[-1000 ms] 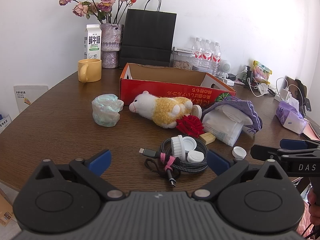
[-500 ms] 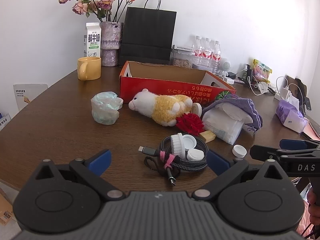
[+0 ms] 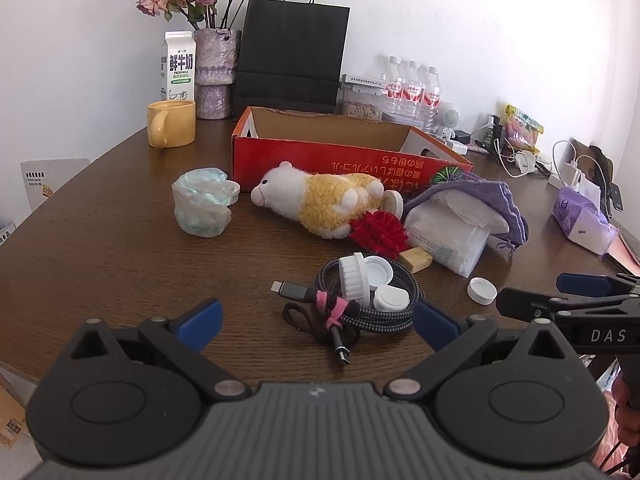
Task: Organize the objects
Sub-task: 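Close the right gripper on the white bottle cap while the left gripper approaches the black cable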
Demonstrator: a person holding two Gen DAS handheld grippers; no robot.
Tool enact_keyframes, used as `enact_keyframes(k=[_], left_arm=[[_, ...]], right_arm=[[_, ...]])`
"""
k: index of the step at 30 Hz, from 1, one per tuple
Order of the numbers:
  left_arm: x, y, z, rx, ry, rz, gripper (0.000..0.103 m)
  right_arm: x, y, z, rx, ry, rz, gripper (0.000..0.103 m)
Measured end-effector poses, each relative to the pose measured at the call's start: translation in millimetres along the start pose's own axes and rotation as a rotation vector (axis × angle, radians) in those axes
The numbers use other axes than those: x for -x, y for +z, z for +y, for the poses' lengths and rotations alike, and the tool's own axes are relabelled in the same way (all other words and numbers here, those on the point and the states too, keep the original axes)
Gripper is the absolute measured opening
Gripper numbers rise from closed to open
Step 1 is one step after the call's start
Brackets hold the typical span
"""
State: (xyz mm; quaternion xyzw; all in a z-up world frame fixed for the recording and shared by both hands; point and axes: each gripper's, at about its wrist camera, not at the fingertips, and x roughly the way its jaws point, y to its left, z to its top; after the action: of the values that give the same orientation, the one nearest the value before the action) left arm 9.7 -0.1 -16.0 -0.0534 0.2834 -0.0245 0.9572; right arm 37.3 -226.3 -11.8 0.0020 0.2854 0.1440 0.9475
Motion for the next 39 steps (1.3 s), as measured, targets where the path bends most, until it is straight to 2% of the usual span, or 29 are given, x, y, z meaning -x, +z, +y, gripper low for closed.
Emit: enact_keyframes(k=[8,11,14,19,26,27,33,35,39], left_arm=[[-17.6,4.4,-5.2,-0.033,-0.015,0.029,0.103],[-24.4,6.6,-8.0,-0.044,-0.025,0.04,0.103],[-30.7,9.3,-11.2,-0.063,-0.03,0.047,0.103],[-40.2,12.9,-16.6,-0.093,-0.043,0.064,0.103],[-50.6,17.9,-22.2,-0.127,-0.055,0.085,0.103],[-51.6,18.7,-22.6,-0.13,-0.056,0.089,0.103],[-59.3,25.4,-25.9,-0.172,-0.06,0.124,0.103],[-62.2,27.7,-24.9,-0.177,-0.083,0.144,0.103],[-66.5,31.3,-24.5,-0.173,-0.083,0.153,0.103]], right_arm=[[-16.2,-1.4,-5.2,0.019,-0.02,0.021,0.103],[-22.0,-2.6,-7.1,0.032,-0.025,0.029,0.099],[-29.4,-3.3,-8.0,0.047,-0.019,0.041,0.091],[-40.7,-3.1,-7.9,0.07,-0.003,0.058,0.071],[-48.3,-0.9,-7.8,0.1,0.016,0.058,0.057],[-48.7,-0.5,-8.6,0.099,0.028,0.055,0.051],[-49.4,0.2,-11.1,0.118,0.06,0.051,0.048],[-49.9,1.2,-11.9,0.126,0.061,0.054,0.047],[-49.7,1.5,-14.8,0.128,0.065,0.053,0.039]])
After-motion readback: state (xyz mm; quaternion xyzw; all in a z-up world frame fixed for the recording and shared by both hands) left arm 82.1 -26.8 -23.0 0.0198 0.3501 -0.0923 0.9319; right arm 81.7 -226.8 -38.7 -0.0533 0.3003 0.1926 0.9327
